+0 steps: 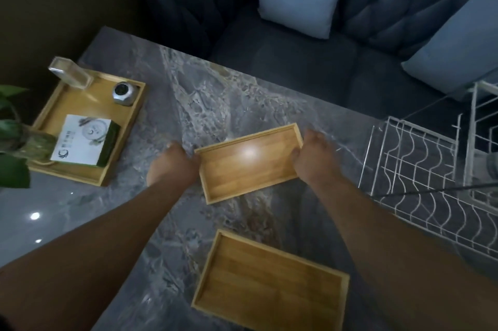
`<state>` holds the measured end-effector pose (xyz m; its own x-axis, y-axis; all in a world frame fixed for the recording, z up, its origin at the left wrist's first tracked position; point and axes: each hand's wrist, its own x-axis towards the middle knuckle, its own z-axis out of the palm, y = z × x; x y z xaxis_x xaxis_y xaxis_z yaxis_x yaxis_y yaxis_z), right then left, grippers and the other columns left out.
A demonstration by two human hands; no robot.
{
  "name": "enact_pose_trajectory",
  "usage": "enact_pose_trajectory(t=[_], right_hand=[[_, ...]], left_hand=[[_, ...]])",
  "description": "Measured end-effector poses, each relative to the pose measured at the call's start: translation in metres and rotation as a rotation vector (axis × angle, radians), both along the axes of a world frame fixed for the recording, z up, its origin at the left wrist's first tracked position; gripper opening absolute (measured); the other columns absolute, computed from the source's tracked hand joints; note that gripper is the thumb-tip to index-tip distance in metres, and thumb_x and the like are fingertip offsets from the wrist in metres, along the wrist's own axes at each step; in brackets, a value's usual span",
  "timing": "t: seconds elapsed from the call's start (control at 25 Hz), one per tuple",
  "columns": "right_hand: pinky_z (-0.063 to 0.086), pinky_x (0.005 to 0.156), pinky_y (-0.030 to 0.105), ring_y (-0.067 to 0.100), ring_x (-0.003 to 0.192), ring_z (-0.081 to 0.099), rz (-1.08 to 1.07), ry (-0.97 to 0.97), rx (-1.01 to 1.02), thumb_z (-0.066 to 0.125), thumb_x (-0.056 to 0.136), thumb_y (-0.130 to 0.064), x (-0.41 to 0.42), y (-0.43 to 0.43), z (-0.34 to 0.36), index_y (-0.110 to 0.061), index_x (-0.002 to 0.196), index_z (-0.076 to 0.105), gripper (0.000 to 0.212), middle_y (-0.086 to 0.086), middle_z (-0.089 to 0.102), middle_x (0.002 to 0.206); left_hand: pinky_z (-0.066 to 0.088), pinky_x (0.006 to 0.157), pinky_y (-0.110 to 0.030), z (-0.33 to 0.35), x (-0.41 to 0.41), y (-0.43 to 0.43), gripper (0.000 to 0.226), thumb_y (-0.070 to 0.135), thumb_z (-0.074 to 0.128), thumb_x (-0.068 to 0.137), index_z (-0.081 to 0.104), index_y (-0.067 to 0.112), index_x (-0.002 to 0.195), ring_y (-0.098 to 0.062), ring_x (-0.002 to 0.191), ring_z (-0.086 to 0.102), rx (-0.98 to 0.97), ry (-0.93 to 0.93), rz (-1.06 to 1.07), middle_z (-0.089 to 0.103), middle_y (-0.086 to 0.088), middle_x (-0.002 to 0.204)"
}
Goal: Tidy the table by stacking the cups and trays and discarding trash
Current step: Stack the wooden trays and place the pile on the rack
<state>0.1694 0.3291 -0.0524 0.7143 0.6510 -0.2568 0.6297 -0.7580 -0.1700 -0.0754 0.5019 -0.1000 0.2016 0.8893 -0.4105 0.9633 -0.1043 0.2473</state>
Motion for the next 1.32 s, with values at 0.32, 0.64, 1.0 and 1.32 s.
enact_pose_trajectory(t=[0.32,0.64,1.0,1.32], right_hand=[[0.050,0.086,0.039,0.037,0.109,0.064,-0.066,0.124,-0.241,0.040,0.100,-0.017,-0.008,-0.001,-0.028,-0.003,0.118,0.062,0.031,0.020,0.068,0.117],[0.038,0.053,0.030,0.014,0.060,0.053,-0.092,0.031,0.147,0.034,0.098,-0.042,-0.028,-0.085,0.049,-0.026,0.084,0.046,0.024,-0.005,0.055,0.069],[0.041,0.059,0.036,0.037,0.077,0.066,-0.233,0.229,-0.083,0.039,0.101,-0.041,-0.128,-0.257,0.053,-0.023,0.089,0.044,0.022,0.013,0.070,0.086],[0.049,0.075,0.041,0.040,0.093,0.066,-0.254,0.221,-0.101,0.037,0.102,-0.040,-0.142,-0.274,0.035,-0.016,0.098,0.050,0.027,0.018,0.070,0.100]], left_hand=[[0.042,0.070,-0.040,-0.009,-0.029,-0.023,0.029,0.046,0.039,0.101,0.042,0.023,0.083,-0.043,0.095,0.064,-0.070,-0.039,-0.246,0.068,-0.020,0.103],[0.037,0.055,-0.035,0.069,-0.051,-0.040,0.034,0.051,0.040,0.097,0.041,0.024,0.076,-0.025,0.062,0.050,0.128,-0.240,-0.360,0.050,0.007,0.065],[0.047,0.060,-0.039,0.081,-0.122,-0.176,0.033,0.047,0.045,0.098,0.039,0.024,0.075,-0.030,0.070,0.062,-0.099,-0.183,-0.488,0.051,0.005,0.064],[0.043,0.060,-0.037,0.065,-0.133,-0.199,0.035,0.047,0.042,0.100,0.040,0.022,0.075,-0.031,0.076,0.066,-0.080,-0.134,-0.522,0.054,0.004,0.068]])
